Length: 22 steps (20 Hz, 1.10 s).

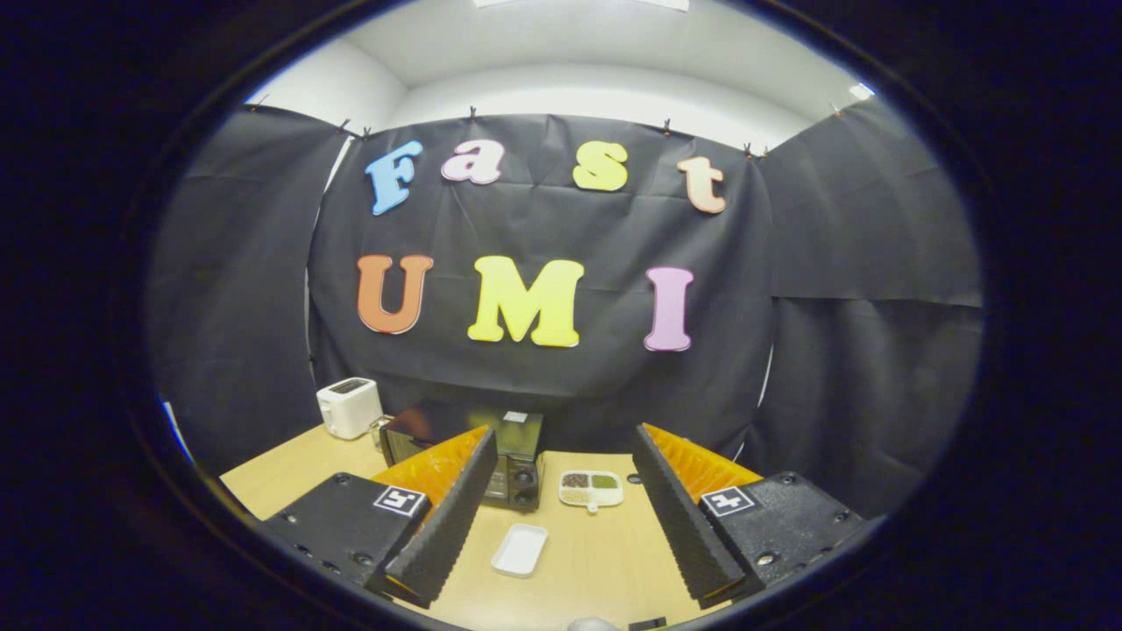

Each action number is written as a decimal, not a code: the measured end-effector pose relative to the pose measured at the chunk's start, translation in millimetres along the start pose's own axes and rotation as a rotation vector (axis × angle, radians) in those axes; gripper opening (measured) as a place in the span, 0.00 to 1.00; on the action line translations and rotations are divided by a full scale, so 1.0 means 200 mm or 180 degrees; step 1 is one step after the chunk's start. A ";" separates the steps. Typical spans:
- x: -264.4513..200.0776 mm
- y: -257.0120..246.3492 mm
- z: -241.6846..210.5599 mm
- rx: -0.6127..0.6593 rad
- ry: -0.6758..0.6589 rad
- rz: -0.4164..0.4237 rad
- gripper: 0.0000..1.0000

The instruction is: Open the toaster oven, put the food inside, and close the toaster oven door.

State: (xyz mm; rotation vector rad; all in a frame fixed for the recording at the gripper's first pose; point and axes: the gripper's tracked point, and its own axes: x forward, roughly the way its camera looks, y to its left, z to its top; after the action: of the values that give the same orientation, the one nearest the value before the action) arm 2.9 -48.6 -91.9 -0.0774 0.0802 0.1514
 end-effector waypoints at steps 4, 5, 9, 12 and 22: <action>-0.15 -0.12 -0.02 0.0137 -0.0073 0.0094 0.99; -0.17 -0.14 -0.03 0.0142 -0.0091 0.0102 0.99; -0.23 -0.21 -0.03 0.0103 -0.0081 0.0146 0.99; -0.25 -0.25 -0.01 0.0148 -0.0076 0.0079 0.99; -0.27 -0.15 0.11 0.0203 -0.0148 -0.0050 0.99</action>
State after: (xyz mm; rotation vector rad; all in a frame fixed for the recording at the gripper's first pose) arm -44.1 -83.5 -63.3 -0.0110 0.0380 0.1346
